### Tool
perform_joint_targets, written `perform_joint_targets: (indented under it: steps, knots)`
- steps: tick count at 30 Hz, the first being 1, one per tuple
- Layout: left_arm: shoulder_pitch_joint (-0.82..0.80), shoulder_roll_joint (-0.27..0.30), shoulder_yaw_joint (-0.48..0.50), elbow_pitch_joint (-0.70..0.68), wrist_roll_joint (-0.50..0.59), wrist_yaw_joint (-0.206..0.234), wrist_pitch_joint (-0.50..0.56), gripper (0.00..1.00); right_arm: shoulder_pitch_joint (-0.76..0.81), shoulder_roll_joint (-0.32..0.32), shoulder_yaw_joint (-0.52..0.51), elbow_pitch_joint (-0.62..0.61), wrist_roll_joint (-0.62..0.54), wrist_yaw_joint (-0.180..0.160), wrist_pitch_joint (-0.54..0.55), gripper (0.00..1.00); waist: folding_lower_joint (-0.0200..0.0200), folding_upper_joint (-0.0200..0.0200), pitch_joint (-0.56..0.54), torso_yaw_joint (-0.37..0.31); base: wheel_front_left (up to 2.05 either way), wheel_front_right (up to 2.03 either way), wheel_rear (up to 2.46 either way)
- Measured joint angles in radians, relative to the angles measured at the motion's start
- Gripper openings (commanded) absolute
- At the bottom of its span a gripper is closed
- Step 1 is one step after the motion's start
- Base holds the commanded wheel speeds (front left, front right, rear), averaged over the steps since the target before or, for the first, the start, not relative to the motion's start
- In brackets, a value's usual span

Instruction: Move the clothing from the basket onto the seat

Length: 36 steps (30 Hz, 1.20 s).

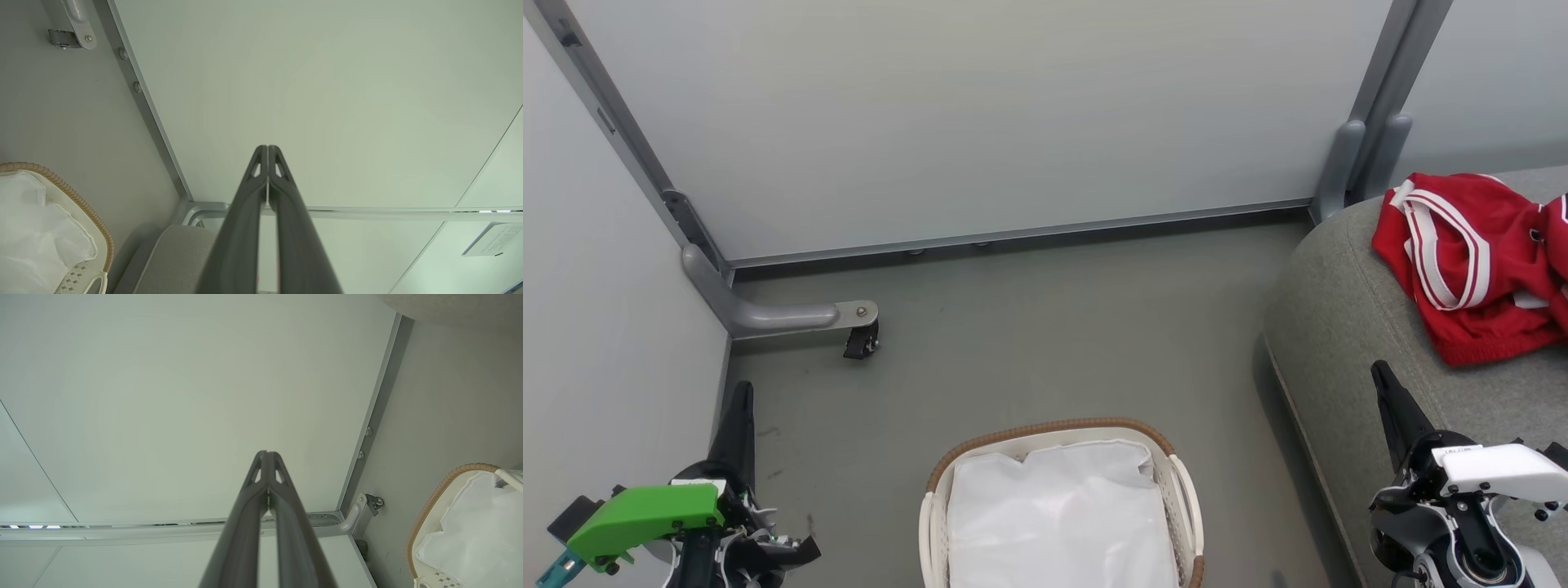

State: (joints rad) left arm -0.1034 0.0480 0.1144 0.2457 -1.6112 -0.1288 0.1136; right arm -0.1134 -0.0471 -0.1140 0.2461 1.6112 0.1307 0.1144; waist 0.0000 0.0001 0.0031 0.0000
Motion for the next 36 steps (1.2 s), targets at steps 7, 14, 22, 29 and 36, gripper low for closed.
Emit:
perform_joint_targets:
  steps: [7, 14, 22, 29, 36]
  knots:
    - [0.000, 0.000, 0.000, 0.000, 0.000, 0.000, 0.001, 0.00, 0.000, 0.000, 0.000, 0.000, 0.000, 0.000, 0.000, 0.00, 0.0000, 0.0000, 0.000, 0.000, 0.00, 0.00, 0.00]
    - [0.000, 0.000, 0.000, 0.000, 0.000, 0.000, 0.001, 0.00, 0.000, 0.000, 0.000, 0.000, 0.000, 0.000, 0.000, 0.00, 0.0000, 0.0000, 0.000, 0.000, 0.00, 0.00, 0.00]
    - [0.000, 0.000, 0.000, 0.000, 0.000, 0.000, 0.001, 0.00, 0.000, 0.000, 0.000, 0.000, 0.000, 0.000, 0.000, 0.00, 0.0000, 0.0000, 0.000, 0.000, 0.00, 0.00, 0.00]
    - [0.000, 0.000, 0.000, 0.000, 0.000, 0.000, 0.001, 0.00, 0.000, 0.000, 0.000, 0.000, 0.000, 0.000, 0.000, 0.00, 0.0000, -0.0001, 0.000, 0.000, 0.00, 0.00, 0.00]
    - [0.000, 0.000, 0.000, 0.000, 0.000, 0.000, 0.001, 0.00, 0.000, 0.000, 0.000, 0.000, 0.000, 0.000, 0.000, 0.00, 0.0000, -0.0001, 0.000, 0.000, 0.00, 0.00, 0.00]
